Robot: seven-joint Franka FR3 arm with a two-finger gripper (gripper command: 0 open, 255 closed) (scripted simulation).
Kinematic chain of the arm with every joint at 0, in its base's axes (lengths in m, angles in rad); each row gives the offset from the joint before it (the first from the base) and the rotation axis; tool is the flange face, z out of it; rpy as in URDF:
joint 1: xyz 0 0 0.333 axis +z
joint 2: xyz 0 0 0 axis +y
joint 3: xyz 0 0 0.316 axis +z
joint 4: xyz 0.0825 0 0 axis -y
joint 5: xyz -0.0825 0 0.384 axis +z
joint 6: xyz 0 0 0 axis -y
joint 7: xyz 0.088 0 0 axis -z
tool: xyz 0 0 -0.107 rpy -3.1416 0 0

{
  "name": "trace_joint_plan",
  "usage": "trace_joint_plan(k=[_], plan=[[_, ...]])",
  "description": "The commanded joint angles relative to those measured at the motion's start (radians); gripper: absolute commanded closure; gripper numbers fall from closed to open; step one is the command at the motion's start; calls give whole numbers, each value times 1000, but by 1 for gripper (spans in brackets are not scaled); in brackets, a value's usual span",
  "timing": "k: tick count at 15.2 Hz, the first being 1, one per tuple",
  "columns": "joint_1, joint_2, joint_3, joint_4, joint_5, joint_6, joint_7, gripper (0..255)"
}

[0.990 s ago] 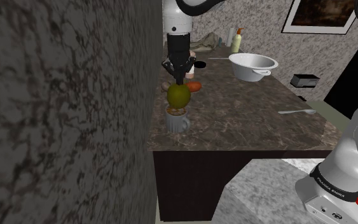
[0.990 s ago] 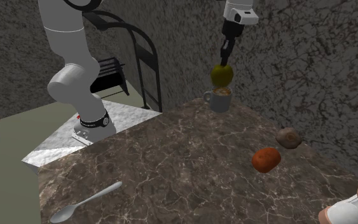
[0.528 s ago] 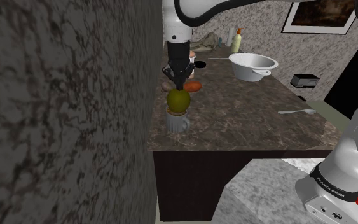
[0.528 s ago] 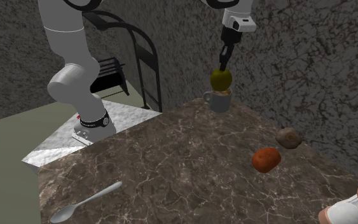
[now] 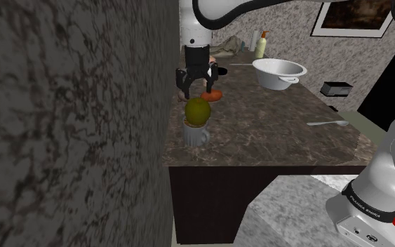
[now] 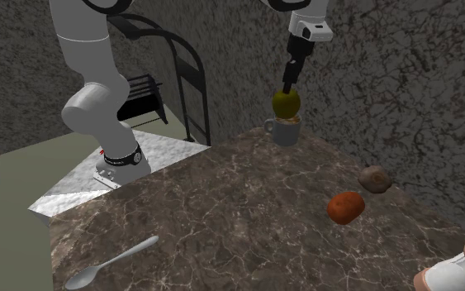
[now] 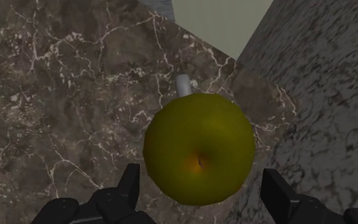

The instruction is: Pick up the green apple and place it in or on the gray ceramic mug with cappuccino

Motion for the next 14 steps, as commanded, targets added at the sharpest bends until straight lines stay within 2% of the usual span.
trace_joint_plan(k=[1,2,6,14], plan=[[0,0,0,0,0,0,0,0],[0,0,0,0,0,0,0,0],[4,13,1,144,-2,-132,1,0],[4,13,1,144,-2,-131,1,0]])
